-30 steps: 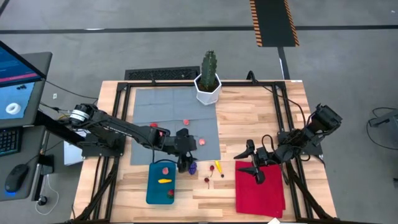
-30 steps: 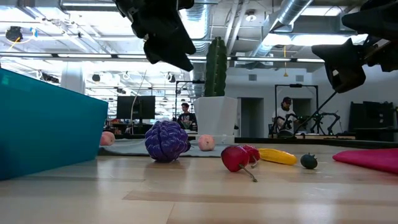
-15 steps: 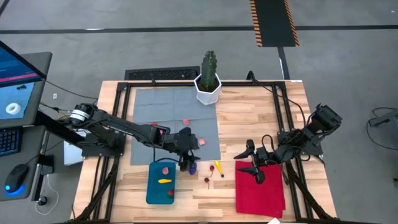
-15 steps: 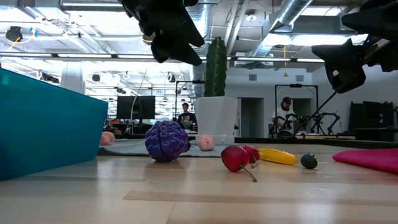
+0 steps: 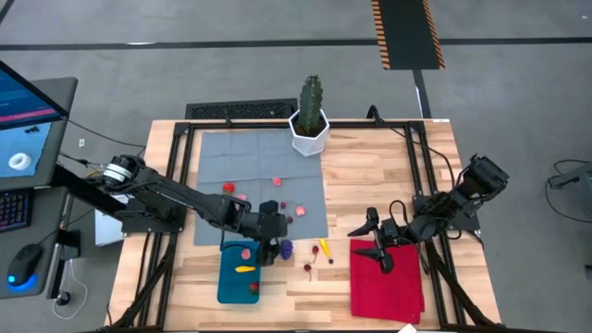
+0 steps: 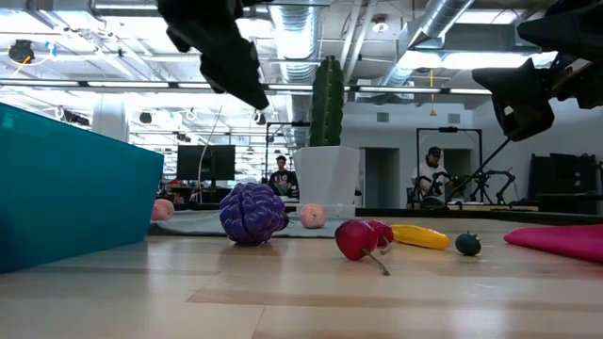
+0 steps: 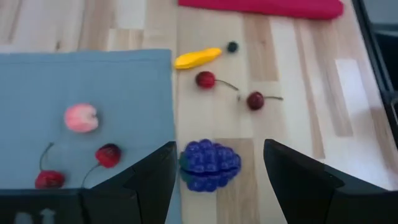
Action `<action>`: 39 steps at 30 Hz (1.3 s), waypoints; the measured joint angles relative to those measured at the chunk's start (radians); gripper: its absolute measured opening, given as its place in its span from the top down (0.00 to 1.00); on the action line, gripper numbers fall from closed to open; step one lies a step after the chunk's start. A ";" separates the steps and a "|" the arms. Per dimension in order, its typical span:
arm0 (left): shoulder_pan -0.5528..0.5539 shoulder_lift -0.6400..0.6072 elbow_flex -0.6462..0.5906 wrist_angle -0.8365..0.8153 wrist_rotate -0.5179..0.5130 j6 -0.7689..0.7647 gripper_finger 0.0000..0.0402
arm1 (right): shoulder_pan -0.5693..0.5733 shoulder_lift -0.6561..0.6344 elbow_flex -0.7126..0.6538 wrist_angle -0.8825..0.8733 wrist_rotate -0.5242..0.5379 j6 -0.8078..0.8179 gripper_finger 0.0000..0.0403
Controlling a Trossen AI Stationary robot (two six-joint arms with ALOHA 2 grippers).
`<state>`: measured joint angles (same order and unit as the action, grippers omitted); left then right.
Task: Pick and placing Produce into tupperware
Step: Put the grapes into the blue bin
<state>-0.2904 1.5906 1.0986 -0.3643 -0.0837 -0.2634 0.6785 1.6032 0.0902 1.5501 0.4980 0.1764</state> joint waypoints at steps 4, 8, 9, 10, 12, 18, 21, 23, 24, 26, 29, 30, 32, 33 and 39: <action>-0.019 0.000 0.000 -0.051 -0.036 -0.013 0.42 | 0.000 0.000 0.000 0.000 0.000 0.000 0.34; -0.032 0.000 0.000 -0.065 -0.096 -0.028 0.42 | 0.000 0.000 0.000 0.000 0.000 0.003 0.34; -0.033 0.000 0.000 -0.067 -0.103 -0.033 0.42 | 0.000 0.000 0.000 0.000 0.000 0.009 0.34; -0.035 0.001 0.000 -0.070 -0.110 -0.040 0.42 | 0.000 0.000 0.000 0.000 0.000 0.017 0.34; -0.038 0.025 0.001 -0.069 -0.117 -0.040 0.42 | 0.000 0.000 0.000 0.000 0.000 0.026 0.34; -0.076 0.125 0.003 -0.070 -0.135 0.148 0.42 | 0.000 0.000 0.005 -0.001 -0.001 0.026 0.34; -0.082 0.167 0.039 -0.108 -0.148 0.131 0.42 | 0.000 0.000 0.006 -0.003 -0.001 0.026 0.34; -0.092 0.172 0.060 -0.114 -0.166 0.161 0.42 | 0.000 0.000 0.006 -0.011 -0.001 0.027 0.34; -0.098 0.178 0.070 -0.112 -0.185 0.189 0.42 | 0.000 0.001 0.006 -0.013 -0.001 0.027 0.34; -0.111 0.184 0.079 -0.131 -0.213 0.213 0.42 | 0.000 0.001 0.006 -0.009 -0.001 0.030 0.34; -0.116 0.182 0.111 -0.109 -0.250 0.157 0.42 | 0.000 0.001 0.006 -0.014 0.000 0.034 0.34; -0.111 0.181 0.126 -0.122 -0.255 0.105 0.42 | 0.000 0.000 0.006 -0.013 -0.001 0.035 0.34; -0.102 0.180 0.147 -0.124 -0.249 0.009 0.42 | 0.000 0.000 0.006 -0.015 0.000 0.035 0.34; -0.097 0.180 0.150 -0.094 -0.241 -0.047 0.42 | 0.000 0.000 0.006 -0.011 0.000 0.035 0.34; -0.075 0.180 0.151 0.016 -0.153 -0.544 0.42 | 0.000 0.000 0.014 -0.002 0.000 0.035 0.34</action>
<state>-0.3654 1.7710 1.2491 -0.3479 -0.2366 -0.8071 0.6785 1.6035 0.1046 1.5486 0.4976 0.2111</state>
